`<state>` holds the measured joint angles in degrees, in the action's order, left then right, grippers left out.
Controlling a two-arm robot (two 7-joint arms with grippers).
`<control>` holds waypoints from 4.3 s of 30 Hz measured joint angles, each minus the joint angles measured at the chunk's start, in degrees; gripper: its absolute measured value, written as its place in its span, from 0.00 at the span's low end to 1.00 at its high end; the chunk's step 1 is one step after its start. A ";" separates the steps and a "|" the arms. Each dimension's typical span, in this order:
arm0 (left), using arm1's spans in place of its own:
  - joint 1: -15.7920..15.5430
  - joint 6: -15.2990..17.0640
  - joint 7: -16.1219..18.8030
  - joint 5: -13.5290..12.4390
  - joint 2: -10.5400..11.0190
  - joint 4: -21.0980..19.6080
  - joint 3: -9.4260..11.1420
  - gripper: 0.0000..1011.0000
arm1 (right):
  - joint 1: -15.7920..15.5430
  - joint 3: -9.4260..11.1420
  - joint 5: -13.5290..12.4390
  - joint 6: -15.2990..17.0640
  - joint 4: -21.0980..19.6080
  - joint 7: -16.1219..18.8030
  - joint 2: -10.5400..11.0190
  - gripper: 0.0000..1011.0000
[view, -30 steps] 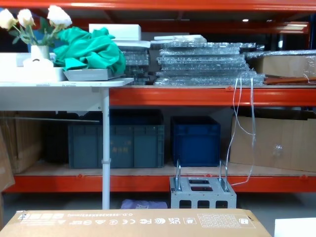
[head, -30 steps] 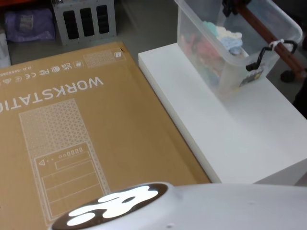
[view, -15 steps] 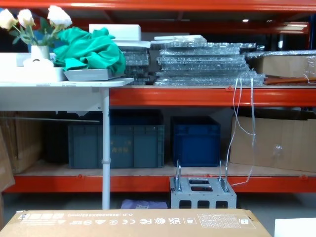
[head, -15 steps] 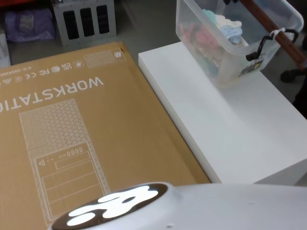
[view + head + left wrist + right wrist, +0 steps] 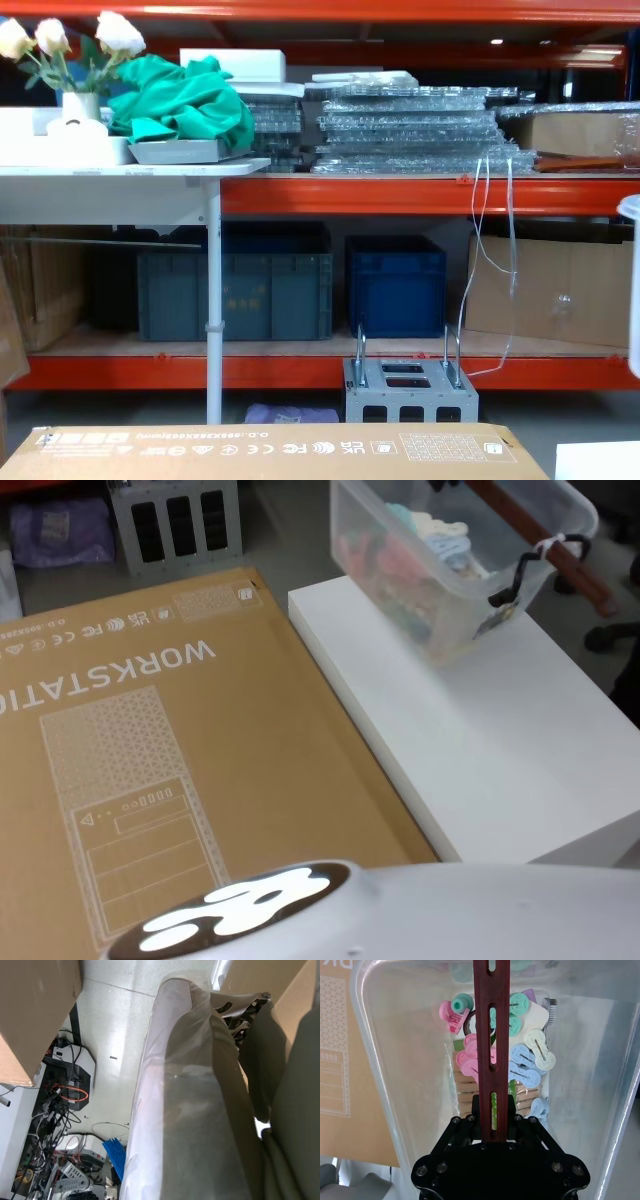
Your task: Use one hand to grasp the basket and place it at the designated location.
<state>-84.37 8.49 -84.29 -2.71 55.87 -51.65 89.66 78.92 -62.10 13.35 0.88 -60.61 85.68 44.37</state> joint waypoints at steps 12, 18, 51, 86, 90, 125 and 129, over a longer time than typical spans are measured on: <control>0.00 0.00 0.00 0.00 0.00 0.00 0.00 0.00 | 1.66 -2.40 -1.21 -4.65 3.89 -0.39 -6.70 0.23; 0.00 0.00 0.00 0.00 0.00 -0.01 0.00 0.00 | 2.48 -3.47 -1.88 -7.46 6.65 -0.65 -10.19 0.23; 0.00 0.00 0.00 0.00 0.00 -0.01 0.00 0.00 | 4.93 -8.87 -6.09 -22.04 16.64 -1.11 -24.42 0.23; 0.00 0.00 0.00 0.00 0.00 0.00 0.00 0.00 | 3.94 -15.16 -11.78 -37.23 18.24 2.40 -36.98 0.23; 0.00 0.00 0.00 0.00 0.00 0.00 0.00 0.00 | 3.67 -15.81 -12.43 -37.98 16.98 2.91 -36.96 0.23; 0.00 0.00 0.00 0.00 0.00 -0.01 0.00 0.00 | 1.52 -21.25 -20.49 -48.78 18.70 7.65 -40.04 0.23; 0.00 0.00 0.00 0.00 0.00 0.00 0.00 0.00 | 1.20 -21.79 -21.05 -49.18 19.64 7.74 -40.51 0.23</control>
<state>-84.37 8.50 -84.29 -2.71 55.87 -51.65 89.66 80.12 -83.89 -7.71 -48.30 -40.97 93.42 3.86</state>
